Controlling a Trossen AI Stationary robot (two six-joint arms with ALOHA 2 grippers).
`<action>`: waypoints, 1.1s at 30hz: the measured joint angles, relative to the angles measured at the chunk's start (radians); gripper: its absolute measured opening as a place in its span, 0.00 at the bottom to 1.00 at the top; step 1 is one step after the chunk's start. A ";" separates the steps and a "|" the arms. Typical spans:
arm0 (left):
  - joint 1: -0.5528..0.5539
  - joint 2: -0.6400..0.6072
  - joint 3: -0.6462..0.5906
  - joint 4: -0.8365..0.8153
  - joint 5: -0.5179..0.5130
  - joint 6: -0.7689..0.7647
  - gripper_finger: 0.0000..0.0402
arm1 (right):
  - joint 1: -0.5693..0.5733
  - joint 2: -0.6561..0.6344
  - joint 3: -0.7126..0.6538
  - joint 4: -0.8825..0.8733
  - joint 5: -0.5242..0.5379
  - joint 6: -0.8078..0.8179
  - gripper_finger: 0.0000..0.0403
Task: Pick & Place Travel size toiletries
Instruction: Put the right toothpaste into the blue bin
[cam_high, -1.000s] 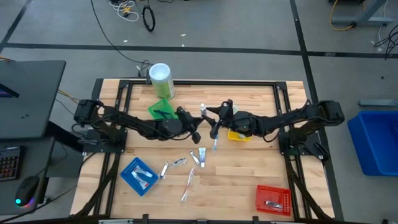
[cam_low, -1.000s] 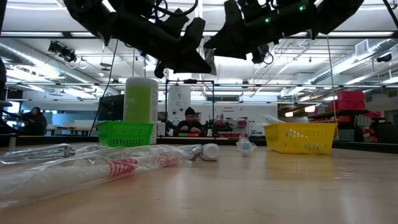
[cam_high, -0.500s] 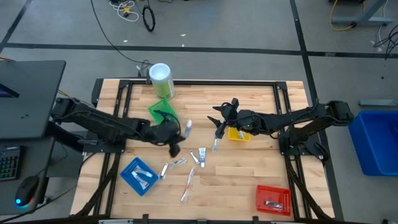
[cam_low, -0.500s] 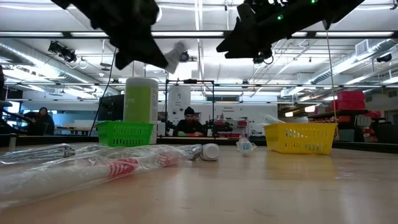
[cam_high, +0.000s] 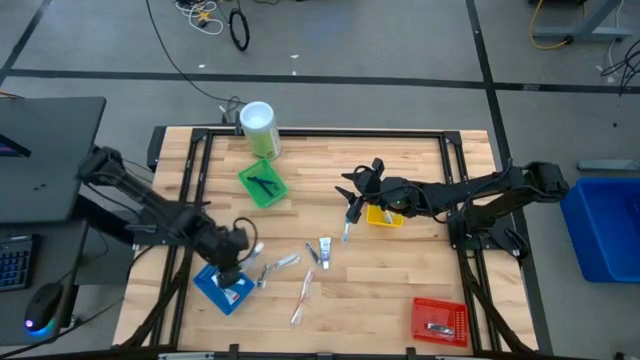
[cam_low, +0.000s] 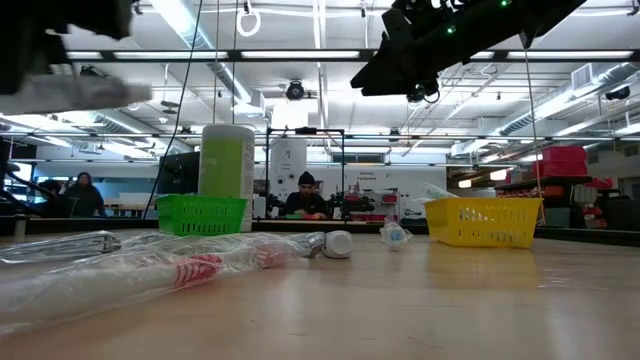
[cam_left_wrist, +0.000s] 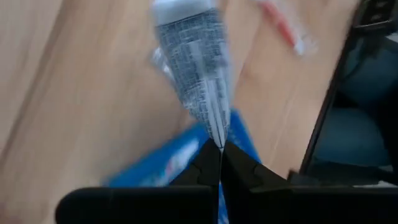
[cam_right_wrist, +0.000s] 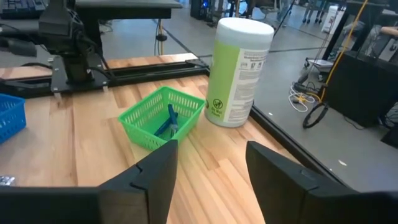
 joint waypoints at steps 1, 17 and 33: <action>-0.027 -0.010 0.000 -0.024 0.007 -0.059 0.01 | 0.000 0.000 0.000 -0.003 0.000 0.000 0.48; -0.330 0.159 0.000 -0.240 0.083 0.095 0.03 | 0.000 0.000 0.000 -0.004 0.000 0.000 0.43; -0.303 0.300 0.000 -0.242 0.158 -0.003 0.28 | 0.000 0.000 0.000 -0.004 0.000 0.000 0.46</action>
